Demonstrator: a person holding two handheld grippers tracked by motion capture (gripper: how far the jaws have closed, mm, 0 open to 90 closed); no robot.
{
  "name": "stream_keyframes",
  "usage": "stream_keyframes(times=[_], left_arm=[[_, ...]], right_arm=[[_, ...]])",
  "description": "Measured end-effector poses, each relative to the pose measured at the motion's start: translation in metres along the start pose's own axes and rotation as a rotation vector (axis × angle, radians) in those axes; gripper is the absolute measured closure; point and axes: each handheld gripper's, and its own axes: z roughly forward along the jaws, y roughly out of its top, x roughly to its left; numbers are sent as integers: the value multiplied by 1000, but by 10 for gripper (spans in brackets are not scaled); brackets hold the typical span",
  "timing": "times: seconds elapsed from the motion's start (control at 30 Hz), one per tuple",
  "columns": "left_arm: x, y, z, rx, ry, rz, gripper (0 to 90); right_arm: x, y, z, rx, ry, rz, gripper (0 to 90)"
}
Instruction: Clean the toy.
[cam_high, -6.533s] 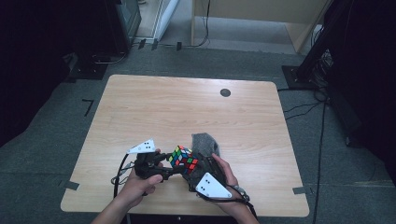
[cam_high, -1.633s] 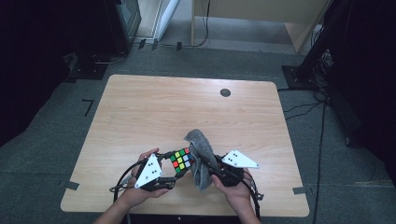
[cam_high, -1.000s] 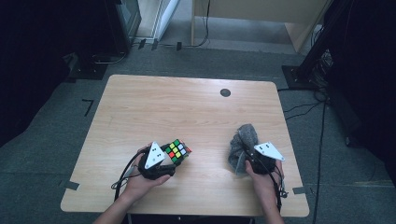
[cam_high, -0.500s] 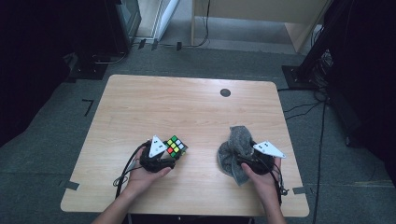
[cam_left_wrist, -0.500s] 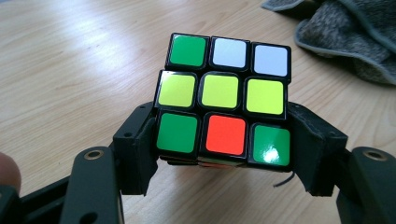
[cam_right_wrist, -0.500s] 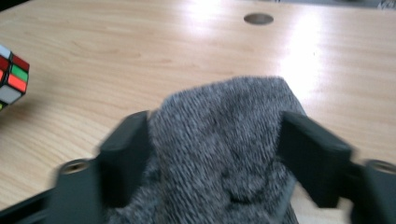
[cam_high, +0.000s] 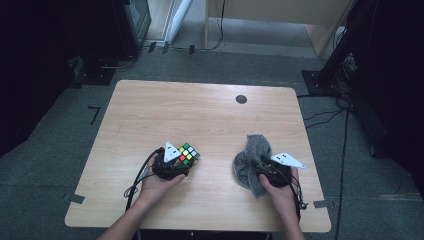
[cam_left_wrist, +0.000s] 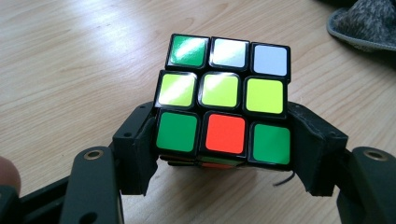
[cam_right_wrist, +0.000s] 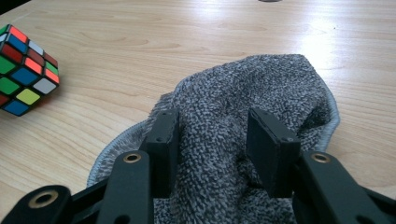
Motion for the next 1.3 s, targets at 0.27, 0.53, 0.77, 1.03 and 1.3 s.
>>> stream_keyframes(times=[0.27,0.53,0.77,1.03,1.3], left_arm=[[-14,-3,16,64,60,-7,182],[-7,-5,21,109,63,-72,341],[-4,-6,21,116,48,-85,342],[1,-10,10,44,22,-147,265],[-5,-9,10,31,51,-96,343]], right_arm=[[3,-2,2,6,5,-7,599],[4,-3,3,9,8,-14,611],[6,-3,4,12,9,-18,613],[5,-3,3,8,11,-11,609],[6,-3,4,8,14,-16,610]])
